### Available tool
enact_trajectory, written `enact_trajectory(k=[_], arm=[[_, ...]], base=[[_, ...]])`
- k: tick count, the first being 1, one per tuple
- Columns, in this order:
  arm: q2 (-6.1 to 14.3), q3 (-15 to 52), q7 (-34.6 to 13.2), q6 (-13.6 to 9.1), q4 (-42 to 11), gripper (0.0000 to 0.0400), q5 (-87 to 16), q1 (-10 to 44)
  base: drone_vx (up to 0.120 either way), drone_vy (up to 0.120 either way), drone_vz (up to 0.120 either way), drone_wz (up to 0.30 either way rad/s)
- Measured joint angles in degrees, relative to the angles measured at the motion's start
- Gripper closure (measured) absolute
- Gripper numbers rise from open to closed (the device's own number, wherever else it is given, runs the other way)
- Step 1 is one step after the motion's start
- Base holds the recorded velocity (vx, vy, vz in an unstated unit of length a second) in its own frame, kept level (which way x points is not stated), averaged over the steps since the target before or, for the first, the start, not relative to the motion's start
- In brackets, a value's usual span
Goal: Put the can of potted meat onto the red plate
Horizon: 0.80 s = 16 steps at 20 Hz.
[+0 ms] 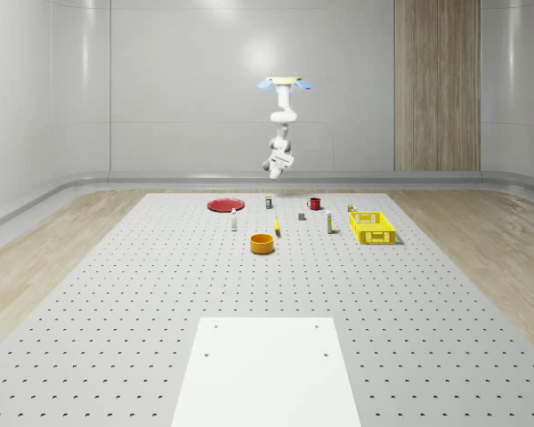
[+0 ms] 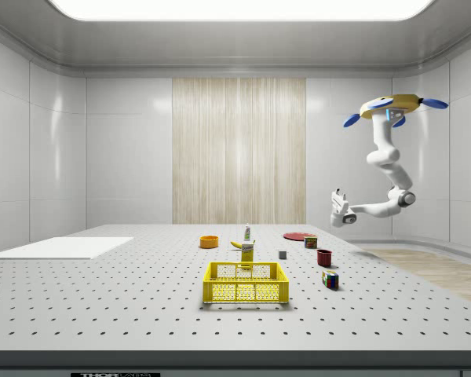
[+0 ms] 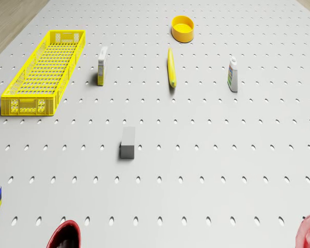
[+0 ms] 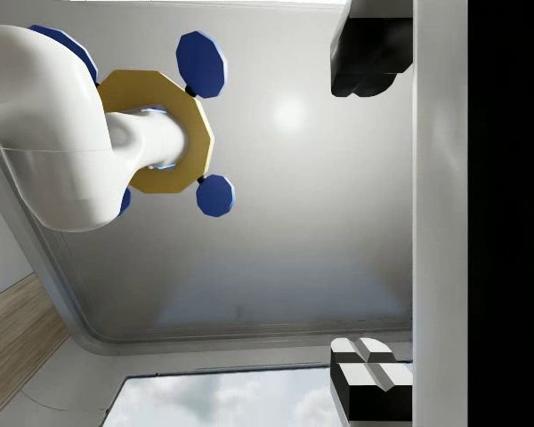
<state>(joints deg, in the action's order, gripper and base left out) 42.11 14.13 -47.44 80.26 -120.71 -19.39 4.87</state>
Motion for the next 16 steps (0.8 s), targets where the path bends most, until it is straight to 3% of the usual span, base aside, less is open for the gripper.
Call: enact_trajectory(k=[4,9,12,16], arm=[[1.4,11.2,-2.9,0.8,-5.9,0.0000,-16.7,3.9],[5.1,29.3,-11.2,1.4,-22.5,0.0000,-47.6,12.8],[7.5,38.5,-18.8,-0.8,-32.8,0.0000,-65.8,21.0],[10.5,47.1,-28.2,-6.1,-40.9,0.0000,-82.4,33.3]], base=[[0.000,-0.120,-0.120,0.000],[0.000,-0.120,-0.120,0.000],[0.000,-0.120,-0.120,0.000],[0.120,-0.120,-0.120,0.000]])
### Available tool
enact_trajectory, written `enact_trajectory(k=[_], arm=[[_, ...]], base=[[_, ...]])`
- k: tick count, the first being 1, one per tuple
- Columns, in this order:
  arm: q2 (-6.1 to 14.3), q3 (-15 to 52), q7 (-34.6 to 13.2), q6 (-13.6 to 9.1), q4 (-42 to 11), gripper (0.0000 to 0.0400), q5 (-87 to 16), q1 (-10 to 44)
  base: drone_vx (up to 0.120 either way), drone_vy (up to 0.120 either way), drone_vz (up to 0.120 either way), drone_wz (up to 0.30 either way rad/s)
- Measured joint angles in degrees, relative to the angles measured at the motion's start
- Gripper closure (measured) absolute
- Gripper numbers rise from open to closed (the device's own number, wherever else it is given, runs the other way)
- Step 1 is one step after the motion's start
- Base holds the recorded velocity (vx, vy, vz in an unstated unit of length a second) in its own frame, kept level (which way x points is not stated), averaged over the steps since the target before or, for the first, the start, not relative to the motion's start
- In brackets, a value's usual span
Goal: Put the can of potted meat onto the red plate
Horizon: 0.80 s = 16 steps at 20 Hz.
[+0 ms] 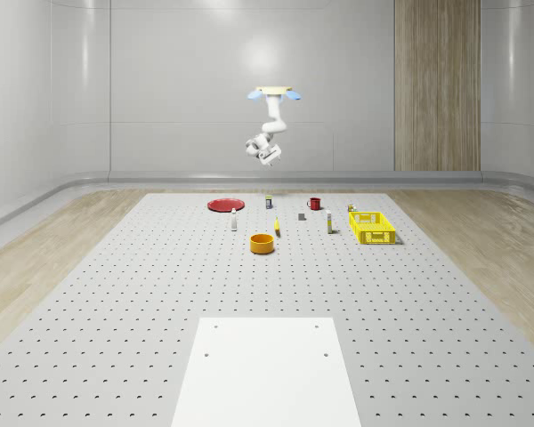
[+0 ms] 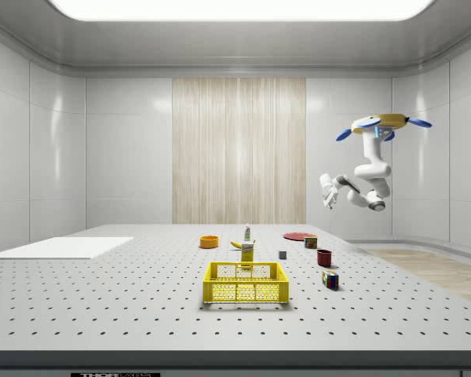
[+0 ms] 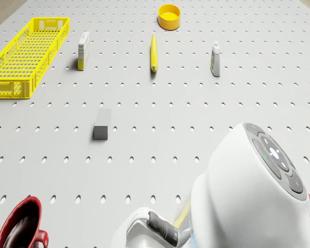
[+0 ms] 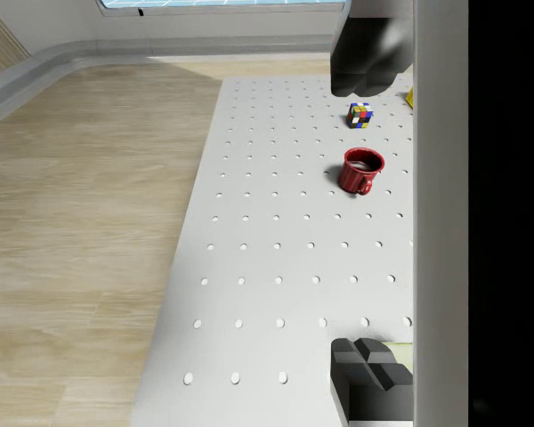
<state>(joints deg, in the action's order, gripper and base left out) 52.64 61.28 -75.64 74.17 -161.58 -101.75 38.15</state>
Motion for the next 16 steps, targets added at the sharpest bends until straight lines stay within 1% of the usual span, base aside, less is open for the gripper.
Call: enact_trajectory(k=[2,4,7,9,12,16], arm=[[1.4,2.9,-3.6,-2.5,-1.9,0.0000,-4.7,5.3],[2.7,5.0,-6.4,-4.4,-3.0,0.0000,-7.8,9.5],[4.3,7.2,-9.4,-6.3,-3.8,0.0000,-10.4,14.1],[5.3,8.3,-10.8,-7.0,-4.1,0.0000,-11.2,16.2],[6.6,9.4,-12.3,-7.4,-4.3,0.0000,-11.8,18.4],[8.1,10.4,-13.6,-7.2,-4.4,0.0000,-11.8,20.2]], base=[[0.120,-0.120,-0.120,0.000],[0.120,-0.120,-0.120,0.000],[0.120,-0.120,-0.120,0.000],[0.120,-0.100,-0.120,0.000],[0.000,0.000,-0.120,0.000],[0.000,0.000,-0.120,0.000]])
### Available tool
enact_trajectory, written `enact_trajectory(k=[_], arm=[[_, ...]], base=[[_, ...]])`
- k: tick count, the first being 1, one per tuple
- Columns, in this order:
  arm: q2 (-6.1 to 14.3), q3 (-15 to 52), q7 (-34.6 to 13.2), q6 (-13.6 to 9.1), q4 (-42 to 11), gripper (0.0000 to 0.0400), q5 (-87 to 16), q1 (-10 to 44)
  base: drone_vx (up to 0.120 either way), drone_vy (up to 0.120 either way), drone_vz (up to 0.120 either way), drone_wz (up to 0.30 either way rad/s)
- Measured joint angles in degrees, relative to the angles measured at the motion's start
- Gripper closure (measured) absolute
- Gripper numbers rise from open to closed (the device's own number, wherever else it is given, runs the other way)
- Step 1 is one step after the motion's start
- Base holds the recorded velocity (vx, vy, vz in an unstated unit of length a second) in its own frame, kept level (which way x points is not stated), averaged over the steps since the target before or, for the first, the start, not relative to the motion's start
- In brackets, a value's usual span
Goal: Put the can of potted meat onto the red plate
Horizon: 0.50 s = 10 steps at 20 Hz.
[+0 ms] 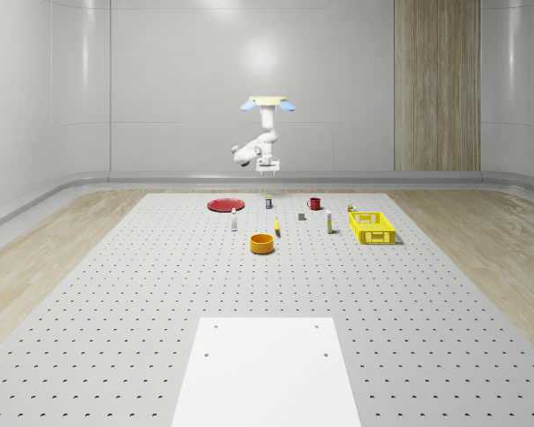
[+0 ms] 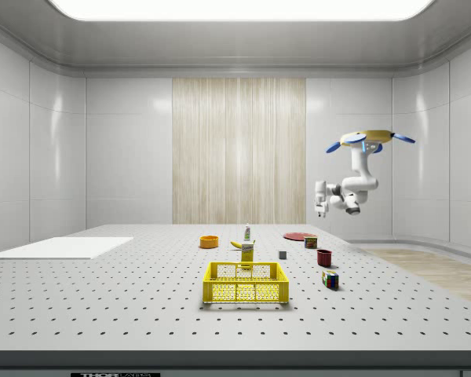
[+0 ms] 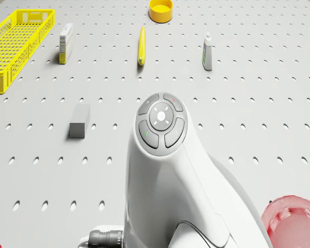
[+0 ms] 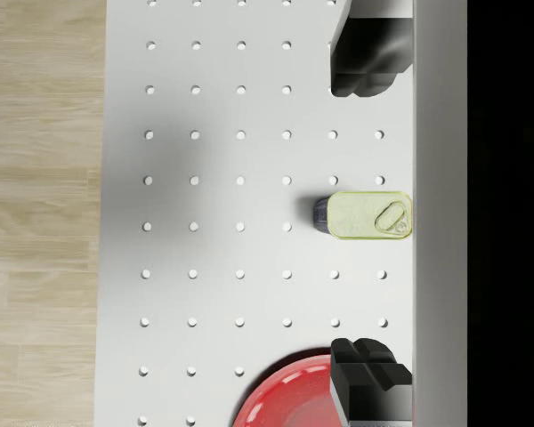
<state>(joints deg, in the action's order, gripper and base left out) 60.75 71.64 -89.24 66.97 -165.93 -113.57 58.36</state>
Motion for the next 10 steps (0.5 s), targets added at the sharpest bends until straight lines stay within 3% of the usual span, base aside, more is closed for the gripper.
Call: enact_trajectory(k=[2,6,10], arm=[[0.7,0.4,-0.5,0.3,0.0,0.0000,0.2,0.6],[2.0,1.0,-1.2,1.1,0.1,0.0000,0.6,1.5],[3.3,1.5,-1.8,2.0,0.1,0.0000,1.2,2.2]], base=[[0.040,0.000,0.000,0.000],[0.120,0.000,0.000,0.000],[0.020,0.110,-0.010,0.000]])
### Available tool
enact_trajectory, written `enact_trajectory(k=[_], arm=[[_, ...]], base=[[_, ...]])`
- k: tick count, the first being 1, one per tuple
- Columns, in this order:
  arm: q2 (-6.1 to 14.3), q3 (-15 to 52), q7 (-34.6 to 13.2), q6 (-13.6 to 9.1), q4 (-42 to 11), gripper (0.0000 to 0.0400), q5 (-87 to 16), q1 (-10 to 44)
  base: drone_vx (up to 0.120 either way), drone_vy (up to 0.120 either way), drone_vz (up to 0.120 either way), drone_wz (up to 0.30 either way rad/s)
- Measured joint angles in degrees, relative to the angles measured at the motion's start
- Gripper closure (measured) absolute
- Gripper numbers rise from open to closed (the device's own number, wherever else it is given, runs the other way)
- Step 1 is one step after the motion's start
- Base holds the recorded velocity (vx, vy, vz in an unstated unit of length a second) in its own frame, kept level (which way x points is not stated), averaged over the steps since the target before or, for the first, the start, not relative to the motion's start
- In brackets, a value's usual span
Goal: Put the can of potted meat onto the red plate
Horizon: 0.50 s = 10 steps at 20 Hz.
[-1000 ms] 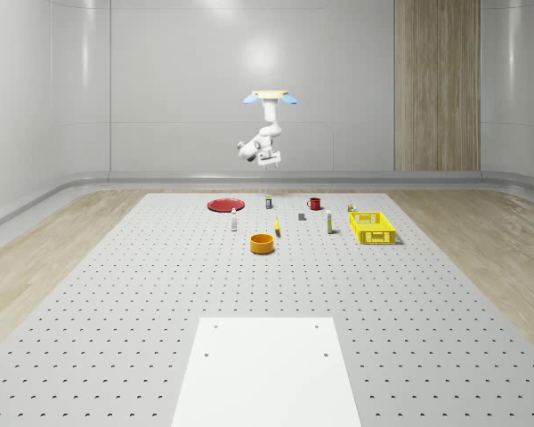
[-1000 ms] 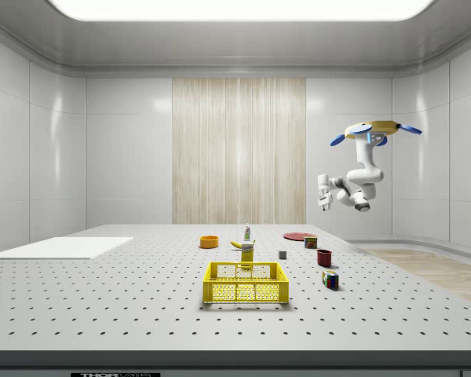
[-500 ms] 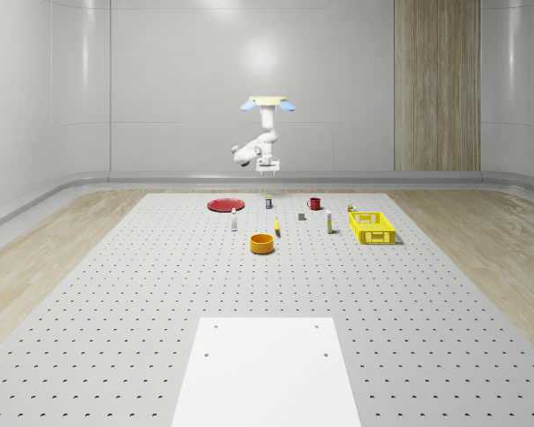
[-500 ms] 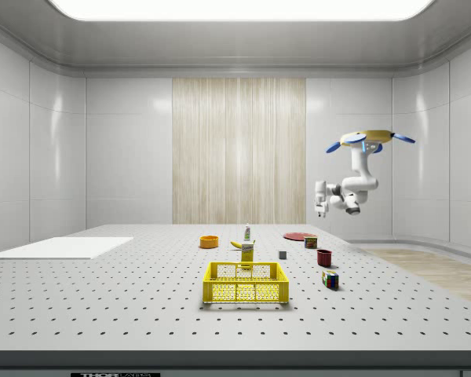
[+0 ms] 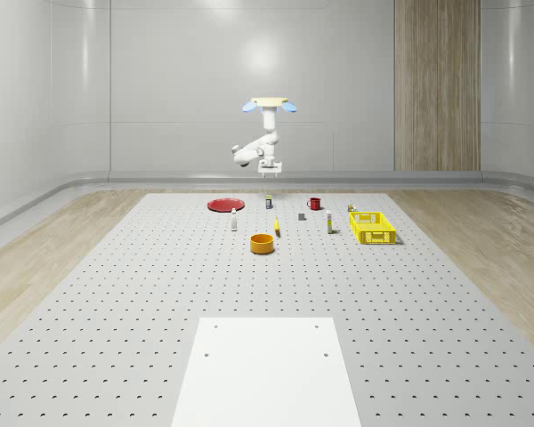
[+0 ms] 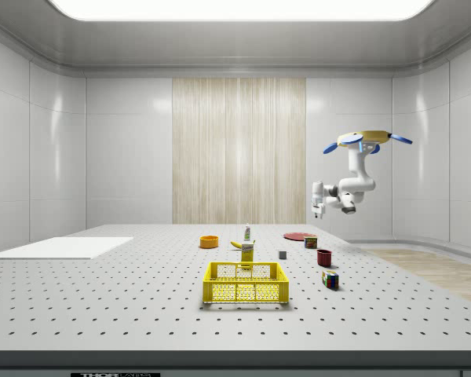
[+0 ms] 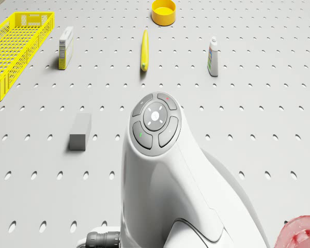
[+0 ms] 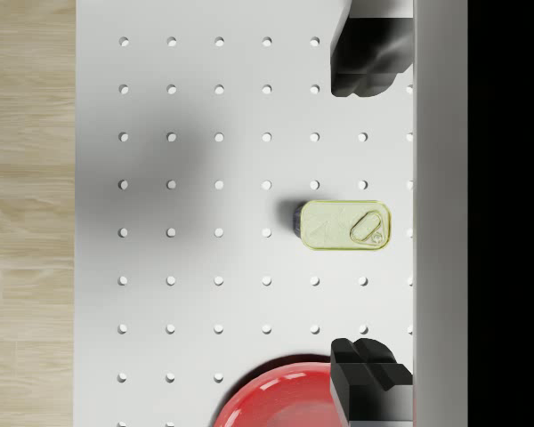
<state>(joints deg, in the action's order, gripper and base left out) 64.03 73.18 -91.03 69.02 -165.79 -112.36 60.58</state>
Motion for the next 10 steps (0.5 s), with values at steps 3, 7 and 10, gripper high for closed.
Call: enact_trajectory(k=[3,7,10], arm=[[0.9,0.3,-0.4,0.8,0.1,0.0000,0.5,0.4],[2.1,0.8,-0.8,1.8,0.1,0.0000,1.1,0.9],[2.9,1.0,-1.1,2.6,0.2,0.0000,1.5,1.2]], base=[[0.000,0.000,-0.120,0.000],[0.040,0.000,-0.120,0.000],[0.107,0.000,-0.120,0.000]])
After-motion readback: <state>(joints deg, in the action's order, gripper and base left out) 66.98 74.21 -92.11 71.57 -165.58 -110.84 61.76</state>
